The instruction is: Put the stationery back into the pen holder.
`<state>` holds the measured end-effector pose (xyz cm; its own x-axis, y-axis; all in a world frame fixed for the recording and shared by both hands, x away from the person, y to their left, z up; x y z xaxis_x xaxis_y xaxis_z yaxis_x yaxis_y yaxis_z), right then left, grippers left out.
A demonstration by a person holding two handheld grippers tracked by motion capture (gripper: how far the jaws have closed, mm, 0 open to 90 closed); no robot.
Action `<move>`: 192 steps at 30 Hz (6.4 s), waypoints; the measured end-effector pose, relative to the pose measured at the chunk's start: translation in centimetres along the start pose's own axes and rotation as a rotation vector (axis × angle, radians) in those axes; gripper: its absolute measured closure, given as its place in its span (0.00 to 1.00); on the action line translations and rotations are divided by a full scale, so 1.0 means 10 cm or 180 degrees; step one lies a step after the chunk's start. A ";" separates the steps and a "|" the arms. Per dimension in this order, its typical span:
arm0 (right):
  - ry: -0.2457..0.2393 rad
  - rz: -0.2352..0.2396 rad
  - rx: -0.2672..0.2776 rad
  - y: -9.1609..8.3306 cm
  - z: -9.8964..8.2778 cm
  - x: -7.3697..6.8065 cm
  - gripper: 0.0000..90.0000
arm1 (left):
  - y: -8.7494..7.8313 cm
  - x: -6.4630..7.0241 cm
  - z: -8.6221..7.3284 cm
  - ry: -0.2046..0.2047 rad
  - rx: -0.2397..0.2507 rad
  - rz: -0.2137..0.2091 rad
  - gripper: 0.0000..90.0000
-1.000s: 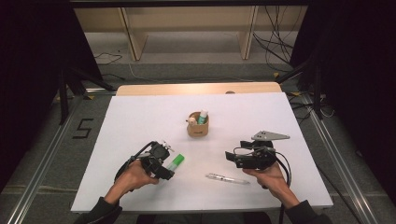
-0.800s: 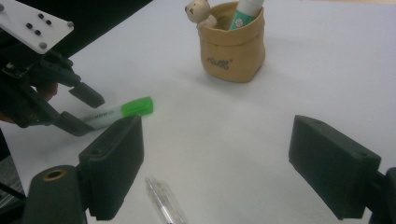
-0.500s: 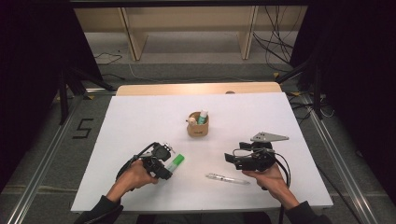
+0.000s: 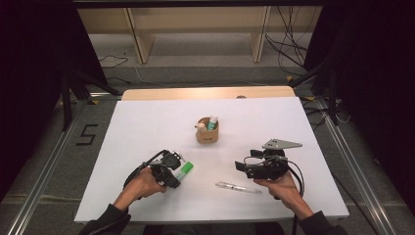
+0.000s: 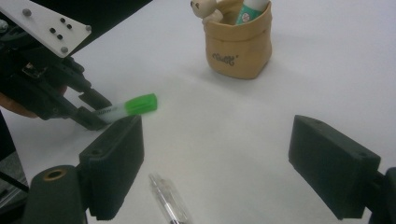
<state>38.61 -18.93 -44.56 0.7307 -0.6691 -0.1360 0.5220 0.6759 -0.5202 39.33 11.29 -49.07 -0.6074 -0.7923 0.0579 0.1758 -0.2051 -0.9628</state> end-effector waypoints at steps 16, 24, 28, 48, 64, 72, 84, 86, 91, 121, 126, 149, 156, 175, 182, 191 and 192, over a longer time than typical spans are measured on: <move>-0.0002 0.0011 0.0013 0.00 0.00 -0.01 0.21 | -0.05 -0.03 0.01 0.0020 0.0182 -0.0083 0.73; 0.0018 -0.0004 0.0056 -0.02 0.02 -0.02 0.21 | -0.18 -0.06 0.04 -0.0141 0.0721 -0.0207 0.73; 0.0064 0.0015 0.0094 -0.02 0.03 -0.02 0.21 | -0.21 -0.07 0.05 -0.0268 0.1033 -0.0281 0.73; 0.0119 0.0193 0.0230 0.04 0.12 -0.18 0.21 | -0.36 0.11 0.04 -0.0461 0.1996 -0.0441 0.73; 0.0107 0.0384 0.0274 0.24 0.27 -0.39 0.26 | -0.37 0.38 0.08 -0.0367 0.2345 -0.0512 0.73; 0.0315 0.0561 0.0347 0.35 0.36 -0.44 0.32 | -0.35 0.50 0.11 -0.0284 0.2456 -0.0509 0.73; 0.0315 0.0551 0.0333 0.45 0.43 -0.48 0.38 | -0.37 0.59 0.11 -0.0210 0.2544 -0.0513 0.73; 0.0333 0.0564 0.0342 0.47 0.43 -0.47 0.39 | -0.37 0.59 0.11 -0.0210 0.2550 -0.0514 0.73; 0.0398 0.0570 0.0362 0.50 0.44 -0.47 0.44 | -0.36 0.62 0.11 -0.0187 0.2563 -0.0505 0.73; 0.0744 0.0713 0.0476 0.52 0.47 -0.45 0.83 | -0.42 0.68 0.10 -0.0047 0.2538 -0.0675 0.31; 0.0668 0.0551 0.0535 0.45 0.51 -0.39 0.83 | -0.49 0.58 0.04 -0.0032 0.2511 -0.0744 0.27; 0.0462 0.0012 0.0780 0.22 0.68 -0.03 0.83 | -0.61 0.08 -0.27 -0.0101 0.2511 -0.0503 0.18; 0.0435 -0.0078 0.0805 0.21 0.78 0.04 0.83 | -0.63 0.02 -0.32 -0.0131 0.2529 -0.0497 0.18; 0.0468 -0.0377 0.0806 0.53 1.04 0.28 0.83 | -0.69 -0.10 -0.44 -0.0287 0.2662 -0.0425 0.17; 0.0537 -0.0474 0.0776 0.70 1.12 0.37 0.83 | -0.68 -0.10 -0.47 -0.0312 0.2701 -0.0423 0.17; 0.0603 -0.0588 0.0679 0.91 1.19 0.44 0.83 | -0.64 -0.10 -0.46 -0.0290 0.2695 -0.0411 0.17; 0.0599 -0.0615 0.0667 0.93 1.20 0.45 0.83 | -0.64 -0.09 -0.46 -0.0281 0.2689 -0.0402 0.17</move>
<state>52.00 -11.98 -39.91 0.5257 -0.8230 -0.2152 0.7363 0.5669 -0.3696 35.21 16.00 -44.21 -0.6050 -0.7693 0.2054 0.6501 -0.6262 -0.4304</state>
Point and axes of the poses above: each handheld gripper's, and its own axes: y roughly forward along the jaws, z roughly out of its top, x roughly to its right, the point moved 3 cm from there along y, roughly forward along the jaws, and after that the axes turned 8 degrees about -y, right-handed, at the moved point
